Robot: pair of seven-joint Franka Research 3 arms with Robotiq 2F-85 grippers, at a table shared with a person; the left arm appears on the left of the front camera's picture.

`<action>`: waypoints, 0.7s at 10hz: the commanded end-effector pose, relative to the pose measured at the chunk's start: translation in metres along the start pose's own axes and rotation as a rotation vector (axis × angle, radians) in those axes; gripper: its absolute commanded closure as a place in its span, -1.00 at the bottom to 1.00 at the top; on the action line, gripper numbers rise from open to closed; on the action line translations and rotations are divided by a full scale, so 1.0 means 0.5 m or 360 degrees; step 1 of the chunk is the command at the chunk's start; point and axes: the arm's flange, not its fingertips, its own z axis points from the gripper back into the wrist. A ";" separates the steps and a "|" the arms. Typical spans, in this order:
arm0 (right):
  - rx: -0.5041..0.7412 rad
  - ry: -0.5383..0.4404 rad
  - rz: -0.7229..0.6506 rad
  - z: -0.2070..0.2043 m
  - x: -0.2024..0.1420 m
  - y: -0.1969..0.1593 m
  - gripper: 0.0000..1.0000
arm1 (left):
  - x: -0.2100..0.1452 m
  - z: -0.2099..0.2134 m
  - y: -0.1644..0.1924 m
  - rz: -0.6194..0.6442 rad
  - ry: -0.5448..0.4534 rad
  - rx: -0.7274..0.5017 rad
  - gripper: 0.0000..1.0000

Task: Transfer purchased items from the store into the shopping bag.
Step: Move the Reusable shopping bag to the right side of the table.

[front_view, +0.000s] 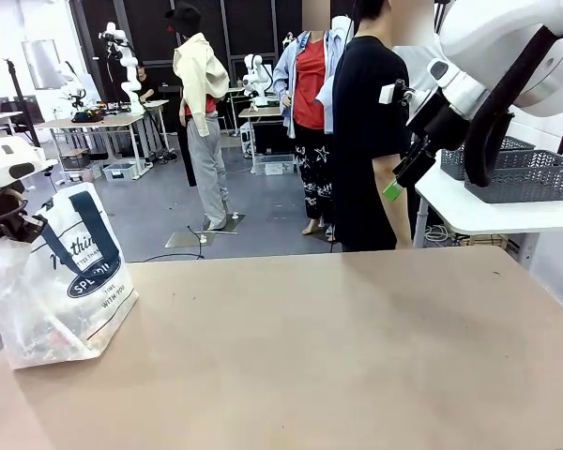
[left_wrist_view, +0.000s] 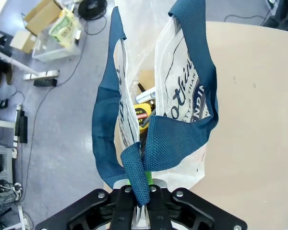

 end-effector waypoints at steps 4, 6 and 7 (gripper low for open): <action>0.0009 0.0032 -0.0020 0.003 0.005 0.003 -1.00 | 0.020 0.038 0.001 -0.0052 0.0004 0.0003 -0.53; 0.0009 0.0032 -0.0020 0.003 0.005 0.003 -1.00 | 0.027 0.067 0.005 -0.0057 0.0006 0.0004 -1.00; 0.0009 0.0032 -0.0020 0.003 0.005 0.003 -1.00 | 0.031 0.076 0.010 -0.0066 0.0015 0.0009 -1.00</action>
